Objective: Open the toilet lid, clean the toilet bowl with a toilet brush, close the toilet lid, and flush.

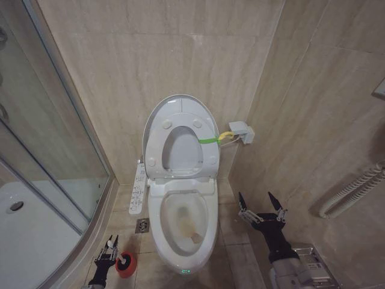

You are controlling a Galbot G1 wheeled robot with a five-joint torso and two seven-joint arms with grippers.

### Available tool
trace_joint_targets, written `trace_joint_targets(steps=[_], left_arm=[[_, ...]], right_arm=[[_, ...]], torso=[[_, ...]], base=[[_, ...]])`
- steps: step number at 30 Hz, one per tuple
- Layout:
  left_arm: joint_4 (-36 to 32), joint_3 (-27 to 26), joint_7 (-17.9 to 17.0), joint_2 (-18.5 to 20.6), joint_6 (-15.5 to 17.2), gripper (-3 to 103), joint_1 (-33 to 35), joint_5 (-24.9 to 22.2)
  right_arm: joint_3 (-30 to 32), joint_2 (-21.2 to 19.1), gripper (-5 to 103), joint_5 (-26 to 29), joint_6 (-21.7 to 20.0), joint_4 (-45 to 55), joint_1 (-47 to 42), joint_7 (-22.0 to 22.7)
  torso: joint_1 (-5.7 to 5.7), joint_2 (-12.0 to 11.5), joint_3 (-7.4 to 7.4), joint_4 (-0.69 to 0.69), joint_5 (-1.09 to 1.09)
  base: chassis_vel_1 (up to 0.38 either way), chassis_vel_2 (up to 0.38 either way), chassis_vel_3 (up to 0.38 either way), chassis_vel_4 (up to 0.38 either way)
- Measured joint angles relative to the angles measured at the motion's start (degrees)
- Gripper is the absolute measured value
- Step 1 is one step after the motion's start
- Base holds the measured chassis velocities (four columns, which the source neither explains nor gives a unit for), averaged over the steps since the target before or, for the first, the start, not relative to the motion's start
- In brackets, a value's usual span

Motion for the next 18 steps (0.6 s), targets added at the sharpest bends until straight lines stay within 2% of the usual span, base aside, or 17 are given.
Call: trace_joint_targets(steps=[10, 15, 18], left_arm=[[-4.51, -0.47, -0.25, -0.16, 0.04, 26, 3.27, -1.81], [-9.04, -1.04, -0.62, -0.04, 0.15, 26, 6.62, -2.16], [-14.93, -1.85, -0.69, 0.46, 0.39, 26, 10.16, -2.53]], right_arm=[[0.0, 0.0, 100, 0.0, 0.0, 0.0, 0.0, 0.0], [0.0, 0.0, 100, 0.0, 0.0, 0.0, 0.0, 0.0], [0.0, 0.0, 100, 0.0, 0.0, 0.0, 0.0, 0.0]], torso=[[0.0, 0.0, 0.0, 0.0, -0.01], [0.0, 0.0, 0.0, -0.01, -0.01], [0.0, 0.0, 0.0, -0.01, -0.02]], base=[[0.0, 0.0, 0.0, 0.0], [0.0, 0.0, 0.0, 0.0], [0.0, 0.0, 0.0, 0.0]])
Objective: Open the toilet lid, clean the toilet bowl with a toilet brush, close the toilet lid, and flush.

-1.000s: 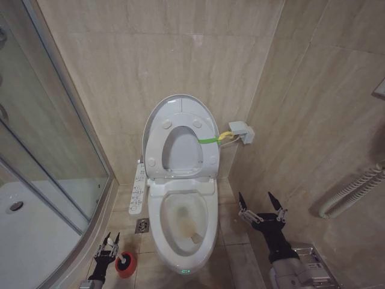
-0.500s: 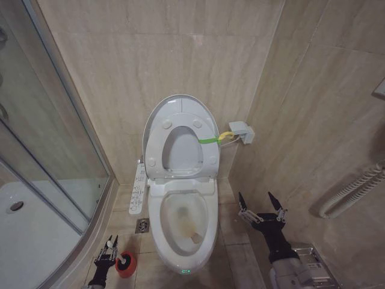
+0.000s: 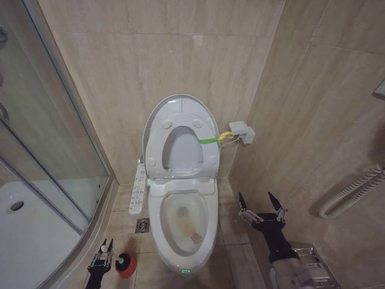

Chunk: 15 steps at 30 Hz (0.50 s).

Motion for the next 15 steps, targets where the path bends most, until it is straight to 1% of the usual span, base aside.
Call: trace_joint_targets(steps=[1, 2, 5, 6, 9, 10, 11, 12, 13, 15], left_arm=[[0.0, 0.0, 0.0, 0.0, 0.0, 26, 0.0, 0.0], [-1.63, -0.07, -0.03, 0.13, 0.17, 26, 0.94, -0.44], [-9.25, 0.02, -0.34, 0.65, 1.45, 26, 5.18, -2.52], [-9.25, 0.02, -0.34, 0.65, 1.45, 26, 5.18, -2.52], [-15.72, -0.22, -0.33, 0.64, 1.56, 26, 8.56, -2.52], [-15.72, -0.22, -0.33, 0.64, 1.56, 26, 8.56, -2.52], [-17.43, -0.32, -0.36, 0.59, 1.6, 26, 9.51, -2.5], [-20.17, -0.41, -0.71, 0.5, 1.83, 26, 11.11, -2.4], [-20.17, -0.41, -0.71, 0.5, 1.83, 26, 11.11, -2.4], [-23.83, -0.53, -1.72, 0.32, 1.99, 26, 13.45, -1.76]], right_arm=[[0.0, 0.0, 100, 0.0, 0.0, 0.0, 0.0, 0.0], [0.0, 0.0, 100, 0.0, 0.0, 0.0, 0.0, 0.0], [0.0, 0.0, 100, 0.0, 0.0, 0.0, 0.0, 0.0], [0.0, 0.0, 100, 0.0, 0.0, 0.0, 0.0, 0.0], [0.0, 0.0, 100, 0.0, 0.0, 0.0, 0.0, 0.0], [0.0, 0.0, 100, 0.0, 0.0, 0.0, 0.0, 0.0], [0.0, 0.0, 100, 0.0, 0.0, 0.0, 0.0, 0.0], [0.0, 0.0, 100, 0.0, 0.0, 0.0, 0.0, 0.0], [0.0, 0.0, 100, 0.0, 0.0, 0.0, 0.0, 0.0], [0.0, -0.01, 100, 0.0, 0.0, 0.0, 0.0, 0.0]], torso=[[0.0, 0.0, 0.0, 0.0, 0.0], [0.0, 0.0, 0.0, 0.0, 0.0], [0.0, 0.0, 0.0, 0.01, 0.01], [0.0, 0.0, 0.0, 0.01, 0.01], [0.0, 0.0, 0.0, 0.0, 0.01], [0.0, 0.0, 0.0, 0.0, 0.01], [0.0, 0.0, 0.0, 0.0, 0.01], [0.01, 0.0, 0.0, 0.0, 0.01], [0.01, 0.0, 0.0, 0.0, 0.01], [0.01, 0.0, 0.0, 0.0, 0.01]], base=[[0.0, 0.0, 0.0, 0.0], [0.0, 0.0, 0.0, 0.0], [0.0, 0.0, 0.0, 0.0], [0.0, 0.0, 0.0, 0.0], [0.0, 0.0, 0.0, 0.0], [0.0, 0.0, 0.0, 0.0], [0.0, 0.0, 0.0, 0.0], [0.0, 0.0, 0.0, 0.0], [0.0, 0.0, 0.0, 0.0], [0.0, 0.0, 0.0, 0.0]])
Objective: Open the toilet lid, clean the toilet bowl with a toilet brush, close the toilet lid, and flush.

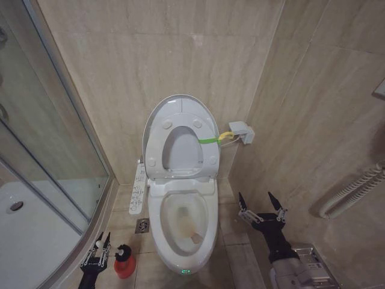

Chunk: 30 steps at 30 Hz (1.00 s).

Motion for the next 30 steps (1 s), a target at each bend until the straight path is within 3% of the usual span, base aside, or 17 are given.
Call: trace_joint_targets(steps=[8, 23, 30], left_arm=[[-9.57, 0.27, -1.4, -1.61, -1.94, 26, 8.91, 3.23], [-28.23, 1.69, -3.42, -2.54, -2.29, 26, 20.41, 9.38], [-32.07, 3.18, -3.42, -3.32, -2.3, 26, 23.17, 11.54]], right_arm=[[0.0, 0.0, 100, 0.0, 0.0, 0.0, 0.0, 0.0], [0.0, 0.01, 100, 0.0, 0.0, 0.0, 0.0, 0.0], [0.0, 0.01, 100, 0.0, 0.0, 0.0, 0.0, 0.0]], torso=[[0.0, 0.0, 0.0, 0.02, 0.0], [-0.01, 0.0, 0.0, 0.0, 0.0], [0.0, 0.0, 0.0, 0.0, 0.0]], base=[[0.0, 0.0, 0.0, 0.0], [0.0, 0.0, 0.0, 0.0], [0.0, 0.0, 0.0, 0.0]])
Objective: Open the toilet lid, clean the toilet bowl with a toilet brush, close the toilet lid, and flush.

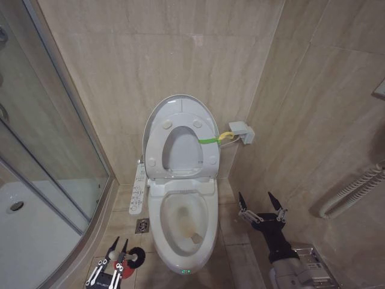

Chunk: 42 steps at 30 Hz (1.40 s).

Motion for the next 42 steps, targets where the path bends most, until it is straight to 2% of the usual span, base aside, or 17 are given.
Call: trace_joint_targets(steps=[8, 14, 20, 25, 28, 30, 32, 33, 36, 37, 41, 42], left_arm=[[-4.71, -0.1, 0.33, 0.86, 0.0, 26, 3.38, 1.85], [-8.8, 0.23, 2.29, 1.58, 0.12, 26, 4.21, 3.3], [-11.79, 0.26, 4.19, 3.32, 2.45, 26, 3.04, 1.86], [-12.07, 0.44, 6.96, 5.29, 5.09, 26, -1.94, -1.41], [-11.34, 0.46, 9.53, 7.06, 7.52, 26, -6.78, -5.28], [-11.08, 0.35, 10.5, 7.61, 7.84, 26, -7.7, -6.51], [-10.06, 0.43, 13.02, 9.17, 8.58, 26, -9.7, -10.35], [-10.06, 0.43, 13.02, 9.17, 8.58, 26, -9.7, -10.35], [-7.22, 1.03, 15.81, 11.48, 9.31, 26, -12.75, -15.17], [-7.22, 1.03, 15.81, 11.48, 9.31, 26, -12.75, -15.17], [-1.13, 3.1, 20.16, 14.03, 9.53, 26, -19.29, -21.66], [-1.13, 3.1, 20.16, 14.03, 9.53, 26, -19.29, -21.66]], right_arm=[[0.0, 0.0, 100, 0.0, 0.0, 0.0, 0.0, 0.0], [0.0, 0.0, 100, 0.0, 0.0, 0.0, 0.0, 0.0], [0.0, 0.0, 100, 0.0, 0.0, 0.0, 0.0, 0.0], [0.0, 0.0, 100, 0.0, 0.0, 0.0, 0.0, 0.0], [0.01, 0.0, 100, 0.0, 0.0, 0.0, 0.0, 0.01], [0.0, -0.01, 100, 0.0, 0.0, 0.0, 0.0, 0.0], [0.0, 0.0, 100, 0.0, 0.0, 0.0, 0.0, 0.0], [0.0, 0.0, 100, 0.0, 0.0, 0.0, 0.0, 0.0], [0.0, 0.0, 100, 0.0, -0.01, -0.01, -0.01, 0.0], [0.0, 0.0, 100, 0.0, -0.01, -0.01, -0.01, 0.0], [0.01, 0.0, 100, 0.0, 0.0, 0.0, 0.0, 0.0], [0.01, 0.0, 100, 0.0, 0.0, 0.0, 0.0, 0.0]], torso=[[0.0, 0.0, 0.0, 0.01, 0.0], [0.0, 0.0, 0.0, 0.0, 0.0], [0.0, 0.0, 0.0, 0.0, 0.0], [0.0, 0.0, 0.0, 0.0, -0.01], [0.0, 0.0, 0.01, -0.01, -0.02], [0.0, 0.0, 0.01, 0.0, -0.01], [0.0, 0.0, 0.01, 0.0, -0.02], [0.0, 0.0, 0.01, 0.0, -0.02], [0.0, 0.0, 0.01, 0.01, -0.02], [0.0, 0.0, 0.01, 0.01, -0.02], [0.0, 0.0, 0.01, 0.0, -0.01], [0.0, 0.0, 0.01, 0.0, -0.01]], base=[[0.0, 0.0, 0.0, 0.0], [0.0, 0.0, 0.0, 0.0], [0.0, 0.0, 0.0, 0.0], [0.0, 0.0, 0.0, 0.0], [0.0, 0.0, 0.0, 0.0], [0.0, 0.0, 0.0, 0.0], [0.0, 0.0, 0.0, 0.0], [0.0, 0.0, 0.0, 0.0], [0.0, 0.0, 0.0, 0.0], [0.0, 0.0, 0.0, 0.0], [0.0, 0.0, 0.0, 0.0], [0.0, 0.0, 0.0, 0.0]])
